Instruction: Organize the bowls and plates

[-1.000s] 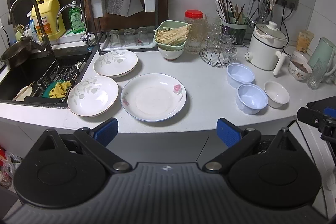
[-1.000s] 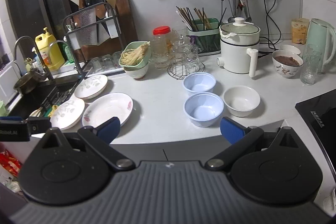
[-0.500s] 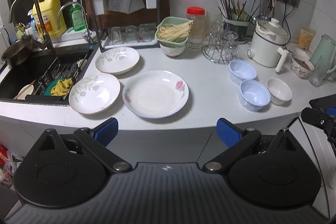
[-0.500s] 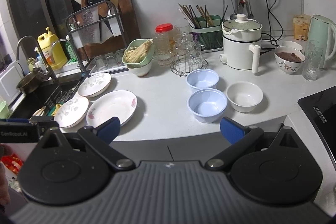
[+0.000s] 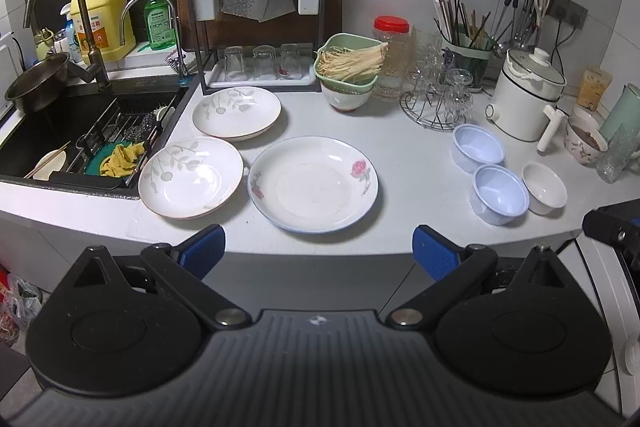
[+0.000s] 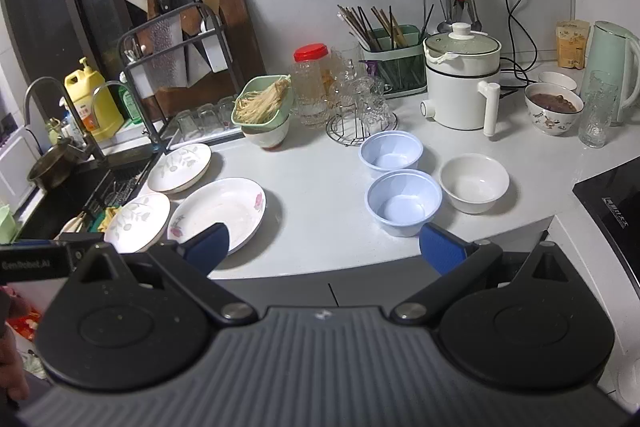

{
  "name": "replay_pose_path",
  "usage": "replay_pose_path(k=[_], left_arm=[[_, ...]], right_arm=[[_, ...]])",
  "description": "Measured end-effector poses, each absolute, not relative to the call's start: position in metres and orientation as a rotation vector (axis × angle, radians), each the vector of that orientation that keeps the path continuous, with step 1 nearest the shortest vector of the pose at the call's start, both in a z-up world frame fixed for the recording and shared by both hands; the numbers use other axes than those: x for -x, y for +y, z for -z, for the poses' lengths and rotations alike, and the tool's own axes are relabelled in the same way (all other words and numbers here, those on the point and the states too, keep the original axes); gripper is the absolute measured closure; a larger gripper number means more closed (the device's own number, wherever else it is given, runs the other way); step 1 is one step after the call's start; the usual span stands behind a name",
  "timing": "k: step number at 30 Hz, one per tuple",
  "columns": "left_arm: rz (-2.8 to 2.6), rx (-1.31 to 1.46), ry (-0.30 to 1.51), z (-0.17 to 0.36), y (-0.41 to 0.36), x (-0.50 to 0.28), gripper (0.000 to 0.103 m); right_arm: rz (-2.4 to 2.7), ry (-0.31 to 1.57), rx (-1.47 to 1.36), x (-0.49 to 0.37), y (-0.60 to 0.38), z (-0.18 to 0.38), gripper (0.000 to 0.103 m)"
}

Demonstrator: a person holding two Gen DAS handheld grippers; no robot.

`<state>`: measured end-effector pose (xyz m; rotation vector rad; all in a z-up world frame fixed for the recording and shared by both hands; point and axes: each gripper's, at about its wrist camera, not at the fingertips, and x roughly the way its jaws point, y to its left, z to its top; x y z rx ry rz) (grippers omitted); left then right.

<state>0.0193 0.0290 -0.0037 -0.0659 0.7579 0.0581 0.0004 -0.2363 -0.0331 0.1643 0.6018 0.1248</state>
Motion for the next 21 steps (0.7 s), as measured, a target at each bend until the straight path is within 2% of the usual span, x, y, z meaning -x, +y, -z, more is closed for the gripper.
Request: replay_pose_path(k=[21], left_arm=[[-0.006, 0.020, 0.774, 0.018, 0.121, -0.099, 0.002]], right_arm=[[0.027, 0.654, -0.184, -0.057, -0.148, 0.037, 0.000]])
